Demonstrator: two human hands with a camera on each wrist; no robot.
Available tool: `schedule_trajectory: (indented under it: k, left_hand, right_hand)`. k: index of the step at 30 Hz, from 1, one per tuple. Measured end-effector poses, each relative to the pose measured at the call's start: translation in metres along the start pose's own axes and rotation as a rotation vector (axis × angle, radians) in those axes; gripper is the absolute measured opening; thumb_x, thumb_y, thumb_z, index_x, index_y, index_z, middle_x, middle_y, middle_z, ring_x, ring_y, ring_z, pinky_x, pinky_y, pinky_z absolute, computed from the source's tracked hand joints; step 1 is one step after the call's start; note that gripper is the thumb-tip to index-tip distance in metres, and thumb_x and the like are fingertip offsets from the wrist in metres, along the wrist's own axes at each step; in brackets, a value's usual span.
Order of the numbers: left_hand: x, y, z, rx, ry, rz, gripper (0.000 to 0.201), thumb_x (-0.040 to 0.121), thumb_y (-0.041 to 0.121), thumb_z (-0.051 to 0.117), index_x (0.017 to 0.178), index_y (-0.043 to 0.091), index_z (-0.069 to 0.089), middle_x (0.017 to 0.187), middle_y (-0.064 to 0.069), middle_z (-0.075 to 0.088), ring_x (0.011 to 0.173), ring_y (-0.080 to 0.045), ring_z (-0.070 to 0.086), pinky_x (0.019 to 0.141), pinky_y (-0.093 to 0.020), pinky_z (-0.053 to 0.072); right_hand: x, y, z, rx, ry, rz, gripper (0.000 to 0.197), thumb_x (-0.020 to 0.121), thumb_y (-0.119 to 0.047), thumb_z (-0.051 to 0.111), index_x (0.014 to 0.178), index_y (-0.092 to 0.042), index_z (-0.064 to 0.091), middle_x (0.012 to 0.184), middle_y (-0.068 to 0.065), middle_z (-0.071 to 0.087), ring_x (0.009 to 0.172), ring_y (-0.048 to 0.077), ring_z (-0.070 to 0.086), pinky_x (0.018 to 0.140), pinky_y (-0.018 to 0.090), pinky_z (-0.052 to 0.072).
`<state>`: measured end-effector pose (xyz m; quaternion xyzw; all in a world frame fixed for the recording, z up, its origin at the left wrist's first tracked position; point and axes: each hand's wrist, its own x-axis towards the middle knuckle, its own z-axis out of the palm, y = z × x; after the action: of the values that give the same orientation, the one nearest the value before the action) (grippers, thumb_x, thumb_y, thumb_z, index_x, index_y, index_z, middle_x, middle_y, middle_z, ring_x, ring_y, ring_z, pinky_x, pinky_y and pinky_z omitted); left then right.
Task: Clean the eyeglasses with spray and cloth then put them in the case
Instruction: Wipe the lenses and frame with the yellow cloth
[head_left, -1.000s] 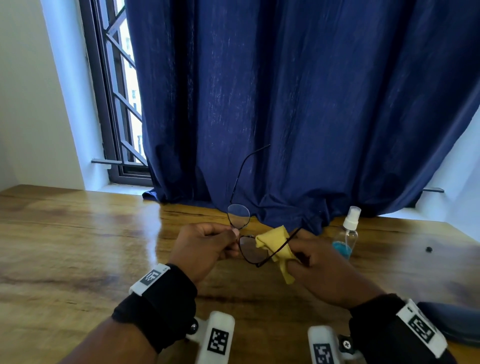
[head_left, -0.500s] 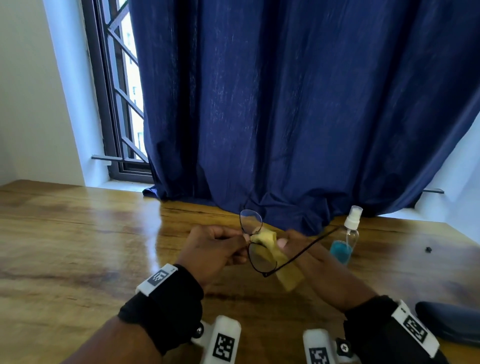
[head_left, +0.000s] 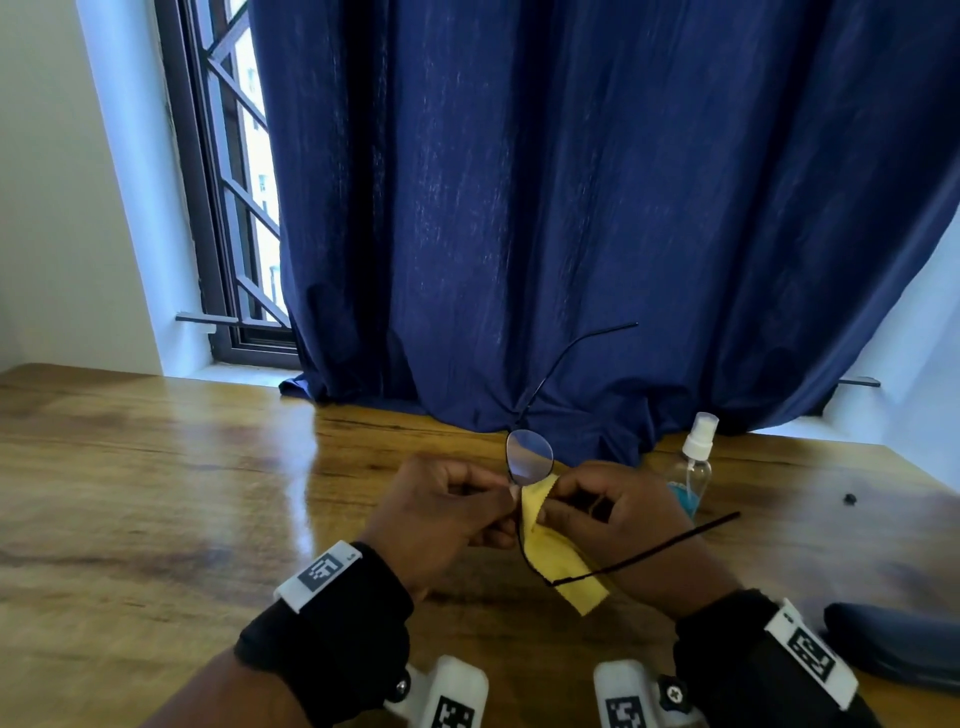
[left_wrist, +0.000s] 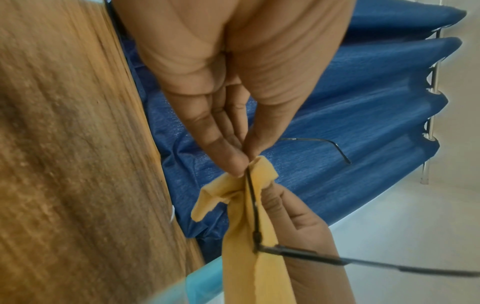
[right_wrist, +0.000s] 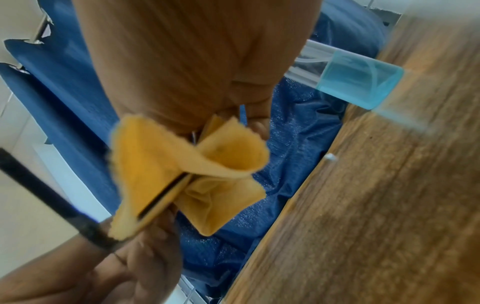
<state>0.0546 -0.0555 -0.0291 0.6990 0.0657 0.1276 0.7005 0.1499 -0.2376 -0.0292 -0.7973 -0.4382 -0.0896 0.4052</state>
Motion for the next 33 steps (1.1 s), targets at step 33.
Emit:
schedule_trajectory:
  k: [33]
  left_hand:
    - [-0.0002, -0.0038, 0.0027, -0.063, -0.018, -0.039, 0.014, 0.088, 0.012, 0.073, 0.095, 0.001, 0.078, 0.091, -0.019, 0.079, 0.085, -0.034, 0.076, 0.078, -0.038, 0.063]
  right_hand:
    - [-0.0012, -0.0007, 0.0067, 0.086, 0.051, 0.058, 0.013, 0.086, -0.038, 0.075, 0.08, -0.027, 0.073, 0.078, -0.007, 0.072, 0.071, 0.01, 0.067, 0.061, 0.024, 0.053]
